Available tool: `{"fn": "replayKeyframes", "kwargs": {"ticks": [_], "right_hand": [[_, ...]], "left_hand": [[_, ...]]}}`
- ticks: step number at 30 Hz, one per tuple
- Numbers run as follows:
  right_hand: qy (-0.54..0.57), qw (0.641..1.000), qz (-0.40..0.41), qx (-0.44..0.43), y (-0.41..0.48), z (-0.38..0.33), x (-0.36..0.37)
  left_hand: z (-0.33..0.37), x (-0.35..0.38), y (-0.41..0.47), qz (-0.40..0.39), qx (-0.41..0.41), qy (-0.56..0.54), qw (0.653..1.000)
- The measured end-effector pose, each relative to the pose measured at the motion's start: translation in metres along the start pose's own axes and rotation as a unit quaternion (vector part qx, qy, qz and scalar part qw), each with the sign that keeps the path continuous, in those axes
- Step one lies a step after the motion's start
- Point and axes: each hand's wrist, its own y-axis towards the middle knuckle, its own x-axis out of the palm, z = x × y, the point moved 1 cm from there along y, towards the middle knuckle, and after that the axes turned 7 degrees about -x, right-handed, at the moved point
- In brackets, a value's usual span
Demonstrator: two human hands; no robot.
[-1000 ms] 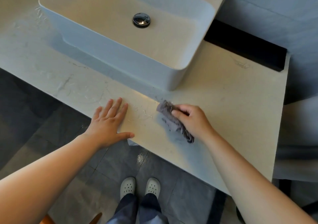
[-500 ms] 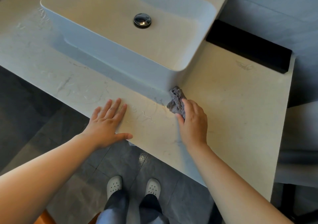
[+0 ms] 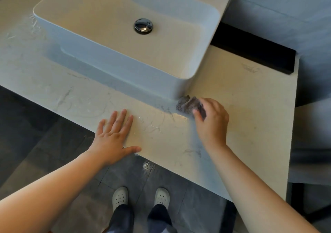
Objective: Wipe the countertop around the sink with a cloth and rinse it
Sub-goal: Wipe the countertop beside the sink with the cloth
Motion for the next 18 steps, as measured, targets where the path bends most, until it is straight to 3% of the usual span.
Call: {"fn": "replayKeyframes", "kwargs": {"ticks": [2,4,11,18], "right_hand": [[-0.055,0.997,-0.047,-0.037,-0.005,-0.001,0.013],[-0.074,0.994,-0.08,-0.016,-0.002,0.004,0.022],[-0.037,0.999,-0.031,-0.011,0.002,0.007,0.031],[-0.005,0.998,-0.053,-0.042,-0.083,-0.032,0.023]], "left_hand": [[0.0,0.0,0.0,0.002,0.001,-0.003,1.0],[0.001,-0.001,0.0,-0.001,-0.001,0.002,1.0],[0.001,0.0,0.0,-0.007,-0.001,0.003,1.0],[-0.001,0.001,0.0,-0.007,0.005,0.011,1.0]]}}
